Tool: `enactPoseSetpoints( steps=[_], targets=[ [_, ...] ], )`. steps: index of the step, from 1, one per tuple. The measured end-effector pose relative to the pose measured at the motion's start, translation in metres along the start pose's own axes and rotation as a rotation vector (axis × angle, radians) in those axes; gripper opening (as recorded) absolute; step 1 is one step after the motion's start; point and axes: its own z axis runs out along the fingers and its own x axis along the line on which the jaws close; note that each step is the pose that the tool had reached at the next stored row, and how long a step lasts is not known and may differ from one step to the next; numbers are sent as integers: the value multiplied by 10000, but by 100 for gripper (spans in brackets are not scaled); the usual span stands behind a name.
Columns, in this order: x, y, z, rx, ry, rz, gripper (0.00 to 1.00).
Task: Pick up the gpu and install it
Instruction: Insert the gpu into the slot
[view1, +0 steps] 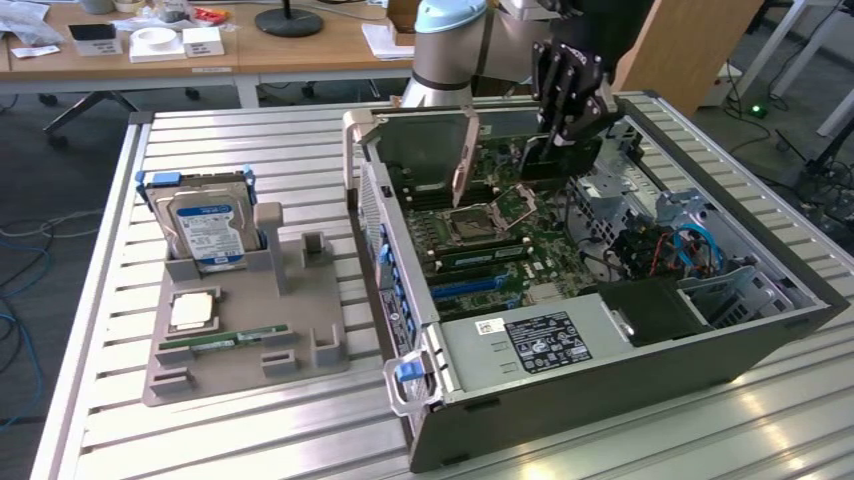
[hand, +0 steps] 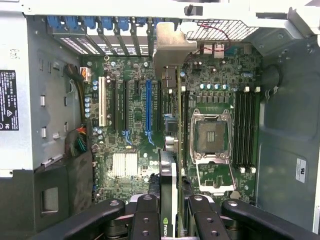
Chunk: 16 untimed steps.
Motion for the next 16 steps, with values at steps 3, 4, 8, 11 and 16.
enactPoseSetpoints(
  steps=[3, 4, 8, 11, 16],
  targets=[
    [1, 1, 42, 0, 2, 0, 27],
    [2, 2, 60, 0, 2, 0, 27],
    [5, 5, 130, 1, 3, -1, 27],
    [5, 5, 135, 1, 5, 0, 27],
    [5, 5, 136, 1, 3, 0, 27]
  ],
)
